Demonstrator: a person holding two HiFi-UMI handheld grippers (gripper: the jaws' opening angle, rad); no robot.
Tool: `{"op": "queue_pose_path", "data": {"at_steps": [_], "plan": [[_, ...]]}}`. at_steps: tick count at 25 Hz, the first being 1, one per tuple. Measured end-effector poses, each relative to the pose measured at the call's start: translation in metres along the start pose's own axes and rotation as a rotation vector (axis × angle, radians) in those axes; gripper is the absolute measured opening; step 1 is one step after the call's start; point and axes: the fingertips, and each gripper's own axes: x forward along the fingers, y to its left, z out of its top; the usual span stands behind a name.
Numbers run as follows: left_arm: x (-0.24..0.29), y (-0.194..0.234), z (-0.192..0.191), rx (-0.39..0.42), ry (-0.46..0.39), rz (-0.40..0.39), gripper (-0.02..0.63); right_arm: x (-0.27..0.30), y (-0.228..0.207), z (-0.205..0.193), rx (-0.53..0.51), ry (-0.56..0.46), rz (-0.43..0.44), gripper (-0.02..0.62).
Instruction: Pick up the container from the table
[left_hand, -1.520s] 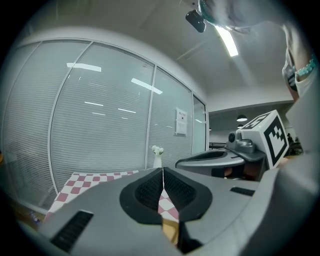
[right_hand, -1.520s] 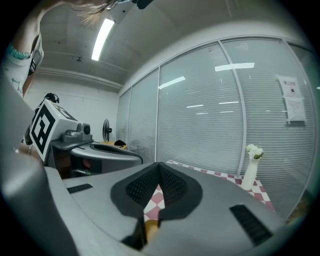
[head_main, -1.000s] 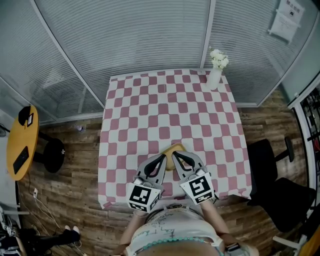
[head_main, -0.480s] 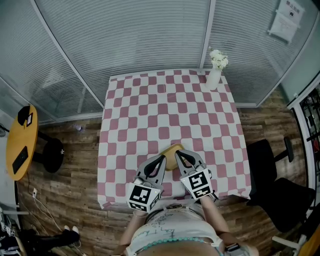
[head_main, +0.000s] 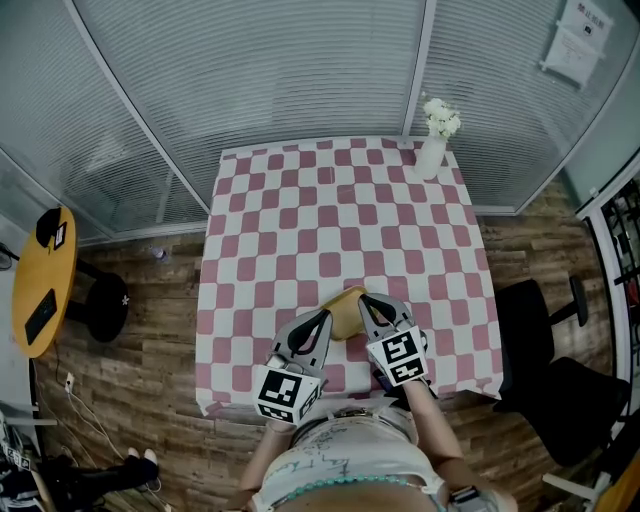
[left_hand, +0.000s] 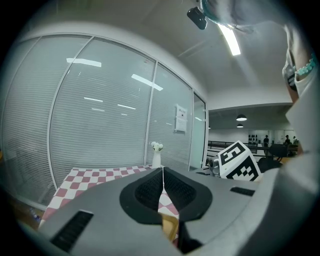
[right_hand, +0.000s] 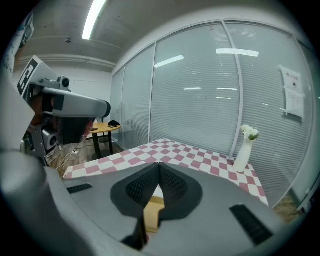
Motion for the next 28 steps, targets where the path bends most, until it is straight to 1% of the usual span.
{"op": "queue_pose_path", "data": {"at_steps": [6, 11, 15, 20, 28], "plan": [[0.002, 0.002, -0.004, -0.007, 0.009, -0.005, 0.017, 0.015, -0.011, -0.017, -0.034, 0.048, -0.019, -0.006], [0.003, 0.007, -0.009, -0.017, 0.029, -0.002, 0.015, 0.027, -0.020, -0.032, 0.042, 0.063, 0.000, -0.006], [0.003, 0.011, -0.013, -0.033, 0.036, -0.002, 0.015, 0.035, -0.028, -0.051, 0.030, 0.118, -0.011, -0.006], [0.005, 0.013, -0.017, -0.039, 0.045, -0.004, 0.017, 0.046, -0.030, -0.075, 0.034, 0.184, -0.003, -0.006], [0.006, 0.017, -0.019, -0.046, 0.054, -0.008, 0.017, 0.061, -0.039, -0.099, 0.055, 0.236, -0.010, -0.006]]}}
